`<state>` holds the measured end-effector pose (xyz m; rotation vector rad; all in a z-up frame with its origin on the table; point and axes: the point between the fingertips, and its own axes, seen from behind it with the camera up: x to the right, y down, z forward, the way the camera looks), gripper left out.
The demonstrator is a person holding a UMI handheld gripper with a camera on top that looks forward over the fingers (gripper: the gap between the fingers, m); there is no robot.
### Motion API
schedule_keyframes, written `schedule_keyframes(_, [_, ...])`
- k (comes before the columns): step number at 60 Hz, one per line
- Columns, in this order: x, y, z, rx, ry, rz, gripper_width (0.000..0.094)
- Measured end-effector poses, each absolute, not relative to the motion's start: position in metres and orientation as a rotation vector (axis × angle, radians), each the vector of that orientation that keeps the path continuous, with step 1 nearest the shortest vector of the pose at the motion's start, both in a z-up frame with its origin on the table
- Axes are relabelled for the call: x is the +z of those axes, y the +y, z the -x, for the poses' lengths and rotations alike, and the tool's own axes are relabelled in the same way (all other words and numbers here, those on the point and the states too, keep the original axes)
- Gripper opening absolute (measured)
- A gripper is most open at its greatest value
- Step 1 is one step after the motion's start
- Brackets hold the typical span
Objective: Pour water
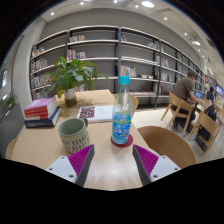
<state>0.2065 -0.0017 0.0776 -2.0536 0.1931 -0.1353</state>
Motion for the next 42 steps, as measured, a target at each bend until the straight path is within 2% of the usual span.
schedule_keyframes(23, [0.195, -0.079, -0.070, -0.059, 0.117, 1.977, 0.0784])
schedule_keyframes(33, [0.234, -0.096, -0.018, -0.022, 0.065, 1.938, 0.0793])
schedule_keyframes(42, [0.252, -0.108, 0.003, -0.013, 0.043, 1.922, 0.0794])
